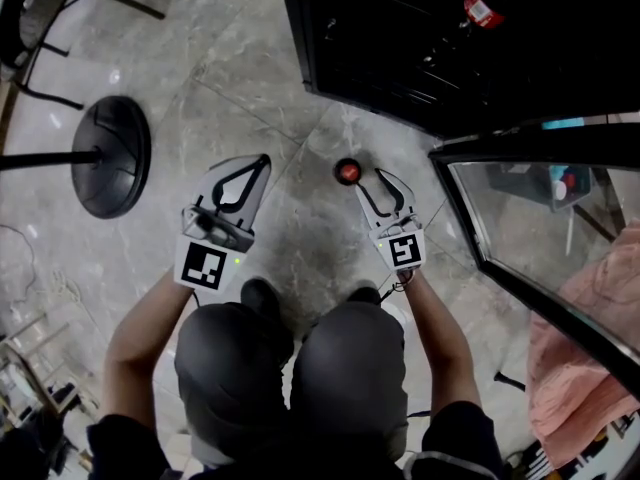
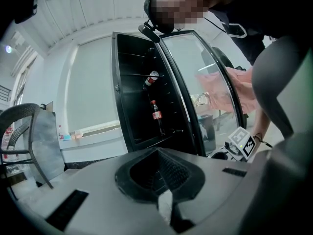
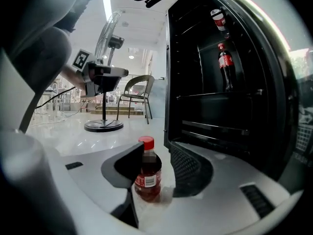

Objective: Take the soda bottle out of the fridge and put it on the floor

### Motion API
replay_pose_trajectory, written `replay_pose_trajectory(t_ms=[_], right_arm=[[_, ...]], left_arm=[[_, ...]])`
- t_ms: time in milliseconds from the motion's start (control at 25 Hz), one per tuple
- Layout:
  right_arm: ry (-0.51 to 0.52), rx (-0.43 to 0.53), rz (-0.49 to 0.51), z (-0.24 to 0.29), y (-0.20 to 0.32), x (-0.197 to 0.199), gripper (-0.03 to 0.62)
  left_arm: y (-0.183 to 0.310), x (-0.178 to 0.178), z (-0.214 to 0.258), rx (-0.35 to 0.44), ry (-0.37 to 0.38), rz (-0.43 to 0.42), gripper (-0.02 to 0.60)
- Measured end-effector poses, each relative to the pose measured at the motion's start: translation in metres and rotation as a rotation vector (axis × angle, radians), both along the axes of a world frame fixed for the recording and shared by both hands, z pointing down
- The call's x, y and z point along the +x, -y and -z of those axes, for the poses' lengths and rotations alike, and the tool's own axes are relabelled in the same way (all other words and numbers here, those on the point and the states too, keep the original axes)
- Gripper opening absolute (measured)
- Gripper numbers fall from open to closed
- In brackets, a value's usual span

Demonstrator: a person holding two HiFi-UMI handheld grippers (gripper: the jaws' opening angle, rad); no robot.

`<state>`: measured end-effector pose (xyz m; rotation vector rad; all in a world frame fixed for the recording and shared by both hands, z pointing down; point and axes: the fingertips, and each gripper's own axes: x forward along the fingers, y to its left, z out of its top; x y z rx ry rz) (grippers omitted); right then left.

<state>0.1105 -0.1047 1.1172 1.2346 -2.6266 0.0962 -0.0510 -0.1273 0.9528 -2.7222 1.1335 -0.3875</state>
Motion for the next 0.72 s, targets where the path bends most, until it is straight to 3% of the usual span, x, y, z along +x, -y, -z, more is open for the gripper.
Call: replay_pose_trajectory(t_ms=[80, 240, 520, 720], right_arm=[[0.002, 0.017, -0.011, 0.009, 0.002, 0.004, 0.117], [0.007, 0.037, -0.034, 0.024, 0.007, 0.011, 0.035], [-0.011, 0.057, -0.025, 0.05, 0.008, 0.012, 0.02], [-0.011, 0.055, -0.007, 0.085, 0.006, 0.011, 0.02]], left_arm=[[0.001, -0.001, -0.001, -0.004, -0.007, 0.005, 0.021], [0.003, -0.002, -0.006, -0.014, 0.003, 0.01, 0.021], [0.002, -0.003, -0.002, -0.009, 0.031, -0.007, 0.021], [0.005, -0.001, 0.019, -0.03, -0.01, 0.014, 0.021]])
